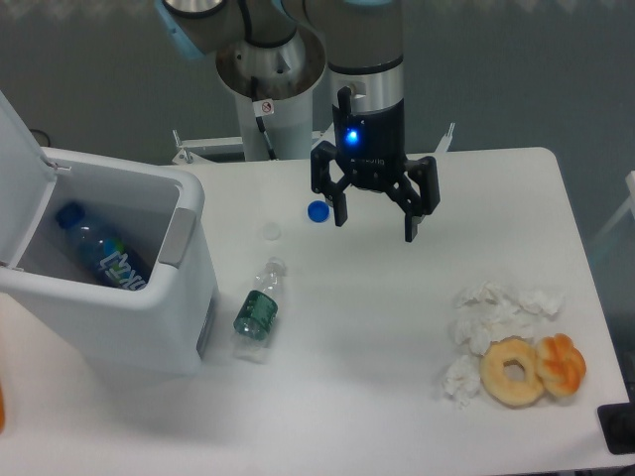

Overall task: Pick up the plastic bottle
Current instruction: 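Move the open gripper toward the clear green-labelled plastic bottle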

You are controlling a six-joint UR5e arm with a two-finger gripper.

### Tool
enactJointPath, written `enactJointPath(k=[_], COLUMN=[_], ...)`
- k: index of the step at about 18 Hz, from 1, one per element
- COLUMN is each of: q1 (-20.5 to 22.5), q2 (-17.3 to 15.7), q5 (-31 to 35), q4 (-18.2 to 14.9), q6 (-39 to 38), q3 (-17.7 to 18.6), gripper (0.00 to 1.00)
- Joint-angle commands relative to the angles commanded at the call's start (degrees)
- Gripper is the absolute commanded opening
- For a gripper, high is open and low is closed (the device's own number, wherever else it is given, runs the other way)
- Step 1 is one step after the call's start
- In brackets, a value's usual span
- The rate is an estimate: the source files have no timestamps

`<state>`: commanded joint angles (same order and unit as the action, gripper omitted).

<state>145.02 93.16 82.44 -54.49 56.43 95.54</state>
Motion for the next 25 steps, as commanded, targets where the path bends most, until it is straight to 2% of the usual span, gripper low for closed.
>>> enactJointPath(k=[8,13,17,20,25], q1=[0.0,0.0,0.2,0.0,-1.1], q2=[-0.1,-0.1,-1.7,-1.7,-1.6], q5=[0.0,-0.1,-0.1,-0.3,-0.2], q4=[-0.1,-0.1,-0.3,-0.4,-0.3], q6=[-0.8,-5.2,-7.6,-7.7,-7.7], q3=[0.3,1.8,4.8,5.5,9.3], gripper=[1.00,1.00,1.00,1.00,1.00])
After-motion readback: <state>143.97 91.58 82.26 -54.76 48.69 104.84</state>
